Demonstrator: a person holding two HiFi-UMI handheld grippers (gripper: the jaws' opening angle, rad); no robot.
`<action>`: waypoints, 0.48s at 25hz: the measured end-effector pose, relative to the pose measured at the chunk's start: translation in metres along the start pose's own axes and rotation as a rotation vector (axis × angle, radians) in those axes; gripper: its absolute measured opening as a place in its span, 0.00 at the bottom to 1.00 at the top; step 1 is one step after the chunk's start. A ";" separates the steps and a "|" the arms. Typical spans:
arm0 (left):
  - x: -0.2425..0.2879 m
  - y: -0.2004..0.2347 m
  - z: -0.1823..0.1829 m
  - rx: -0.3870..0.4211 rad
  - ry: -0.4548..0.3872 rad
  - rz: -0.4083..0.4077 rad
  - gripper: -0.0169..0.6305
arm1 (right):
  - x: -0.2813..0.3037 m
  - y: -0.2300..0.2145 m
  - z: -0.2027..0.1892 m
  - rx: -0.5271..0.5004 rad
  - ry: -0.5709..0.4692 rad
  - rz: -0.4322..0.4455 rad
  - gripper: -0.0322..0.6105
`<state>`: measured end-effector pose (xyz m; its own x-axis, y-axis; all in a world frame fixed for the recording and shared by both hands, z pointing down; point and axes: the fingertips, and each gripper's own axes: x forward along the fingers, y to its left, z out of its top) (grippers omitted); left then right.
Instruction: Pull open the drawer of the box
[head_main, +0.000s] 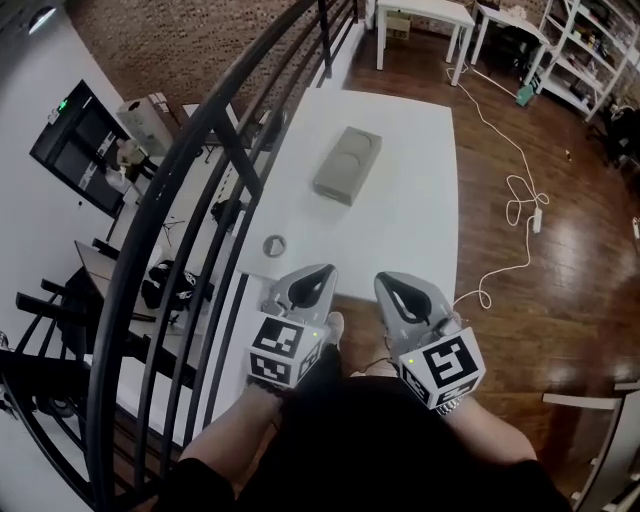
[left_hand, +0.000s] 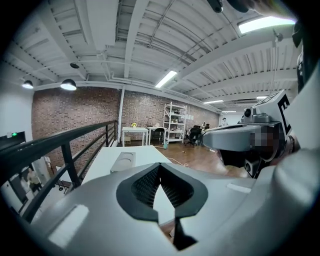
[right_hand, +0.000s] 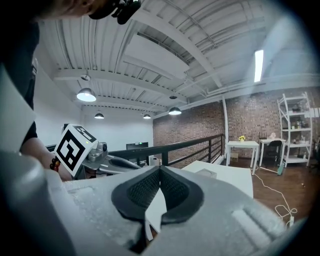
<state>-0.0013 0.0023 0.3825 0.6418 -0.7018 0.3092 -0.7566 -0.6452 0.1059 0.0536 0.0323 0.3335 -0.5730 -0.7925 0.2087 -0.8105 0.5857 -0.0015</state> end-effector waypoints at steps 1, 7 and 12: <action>0.005 0.005 -0.001 -0.010 0.006 -0.003 0.05 | 0.007 -0.003 -0.001 0.003 0.010 0.001 0.04; 0.040 0.038 -0.002 -0.090 0.036 -0.030 0.08 | 0.047 -0.022 -0.001 0.011 0.061 0.005 0.04; 0.067 0.067 -0.012 -0.190 0.067 -0.047 0.11 | 0.078 -0.033 -0.006 0.017 0.111 0.008 0.04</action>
<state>-0.0103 -0.0846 0.4216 0.6716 -0.6468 0.3614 -0.7404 -0.6034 0.2960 0.0365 -0.0475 0.3558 -0.5636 -0.7632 0.3160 -0.8081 0.5887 -0.0196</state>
